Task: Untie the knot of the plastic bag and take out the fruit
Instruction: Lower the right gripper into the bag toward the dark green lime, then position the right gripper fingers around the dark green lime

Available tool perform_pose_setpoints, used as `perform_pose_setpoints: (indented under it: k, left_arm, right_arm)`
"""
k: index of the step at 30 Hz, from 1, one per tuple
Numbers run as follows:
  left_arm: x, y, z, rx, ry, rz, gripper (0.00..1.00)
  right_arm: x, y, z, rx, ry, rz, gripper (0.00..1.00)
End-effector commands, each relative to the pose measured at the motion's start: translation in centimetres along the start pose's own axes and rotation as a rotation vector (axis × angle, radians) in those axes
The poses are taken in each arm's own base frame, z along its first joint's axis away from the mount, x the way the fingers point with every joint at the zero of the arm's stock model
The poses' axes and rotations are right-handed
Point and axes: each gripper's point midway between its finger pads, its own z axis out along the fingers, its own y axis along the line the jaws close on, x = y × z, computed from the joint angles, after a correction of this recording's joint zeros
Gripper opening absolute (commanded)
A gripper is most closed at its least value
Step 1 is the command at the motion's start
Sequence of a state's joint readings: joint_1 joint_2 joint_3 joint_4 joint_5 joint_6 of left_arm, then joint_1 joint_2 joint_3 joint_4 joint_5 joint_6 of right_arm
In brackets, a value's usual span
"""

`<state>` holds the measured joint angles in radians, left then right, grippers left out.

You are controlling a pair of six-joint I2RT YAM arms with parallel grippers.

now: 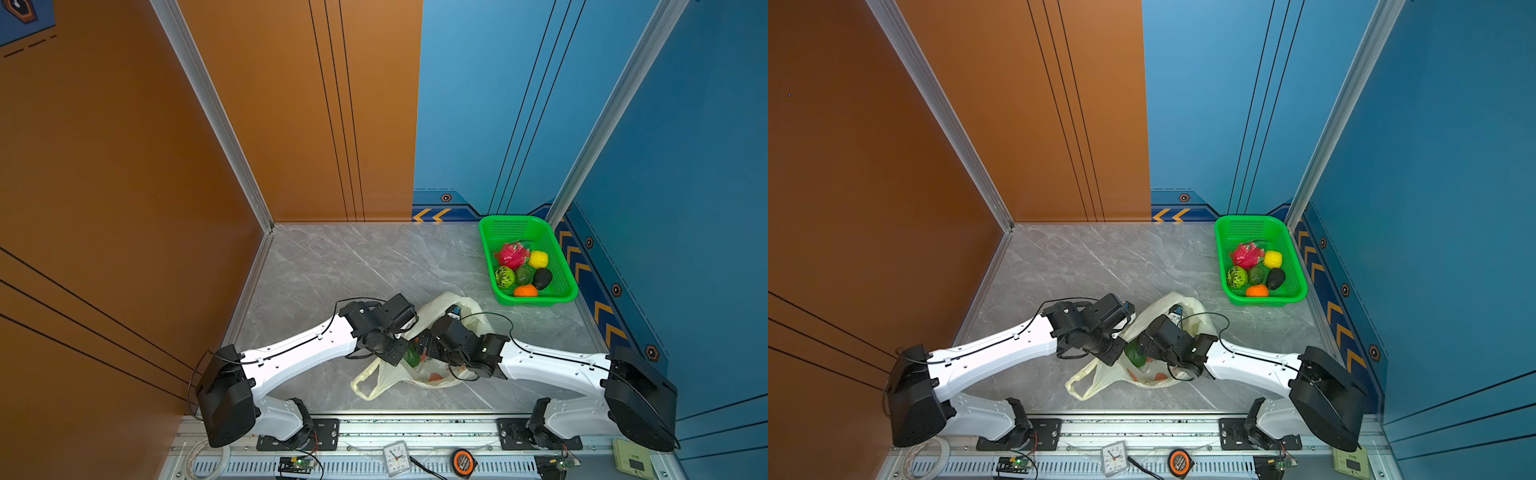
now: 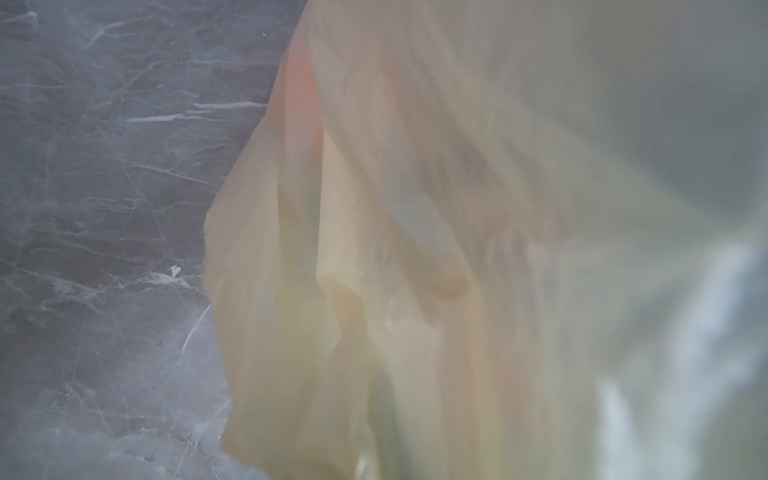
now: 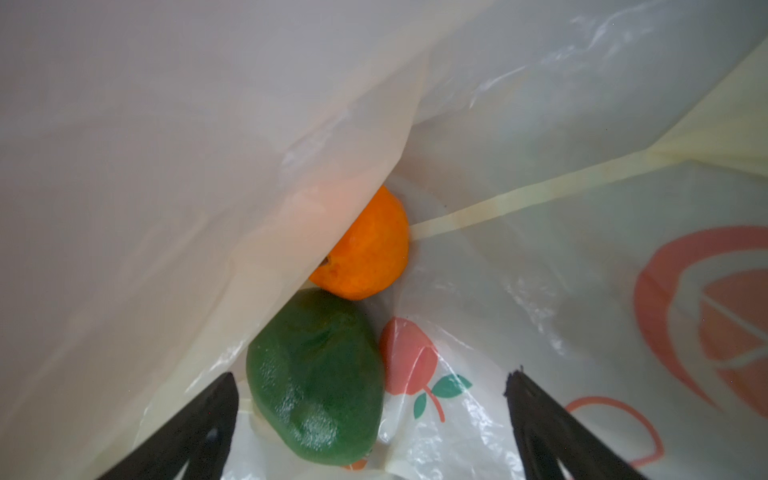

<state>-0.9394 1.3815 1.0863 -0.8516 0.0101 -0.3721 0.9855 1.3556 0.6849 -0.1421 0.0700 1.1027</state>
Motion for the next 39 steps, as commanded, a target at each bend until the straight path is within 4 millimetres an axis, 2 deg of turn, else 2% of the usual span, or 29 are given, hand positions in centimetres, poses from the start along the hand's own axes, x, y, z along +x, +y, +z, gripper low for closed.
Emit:
perform_pose_setpoints:
  k: [1, 3, 8, 15, 18, 20, 22, 30, 34, 39]
  left_arm:
    - [0.0, 0.5, -0.1, -0.031, -0.029, -0.032, 0.0]
    - [-0.2, 0.7, -0.1, -0.04, -0.04, -0.044, 0.0]
    - [-0.5, 1.0, 0.0, -0.05, -0.052, -0.066, 0.0]
    - [-0.8, 1.4, 0.5, -0.043, -0.062, -0.119, 0.0]
    - [-0.5, 1.4, 0.6, -0.035, -0.05, -0.131, 0.0]
    - [-0.5, 1.2, 0.5, -0.027, -0.052, -0.137, 0.0]
    - [0.5, 1.6, 1.0, -0.034, -0.03, -0.142, 0.0]
    - [1.2, 1.5, 1.3, -0.026, -0.028, -0.138, 0.0]
    - [1.1, 1.4, 1.5, -0.025, -0.035, -0.135, 0.0]
    - [0.2, 1.3, 0.9, -0.026, -0.073, -0.133, 0.0]
  right_arm:
    - [1.9, 1.0, 0.2, -0.043, 0.083, -0.073, 0.96]
    - [2.8, 2.0, -0.3, -0.068, 0.096, -0.139, 0.95]
    - [5.6, 2.5, -1.2, -0.065, 0.175, -0.284, 0.96]
    - [10.2, 1.7, 0.7, -0.016, 0.318, -0.439, 0.96]
    - [11.3, 1.0, 1.6, 0.014, 0.357, -0.444, 0.97]
    - [10.7, 0.8, 1.5, 0.021, 0.332, -0.425, 0.99]
    - [9.3, 1.2, 0.9, 0.007, 0.284, -0.393, 1.0]
    - [4.5, 2.6, -0.8, -0.065, 0.177, -0.267, 1.0]
    - [3.2, 2.9, -0.2, -0.052, 0.152, -0.234, 1.0]
    - [2.8, 3.1, 1.4, -0.012, 0.135, -0.234, 0.97]
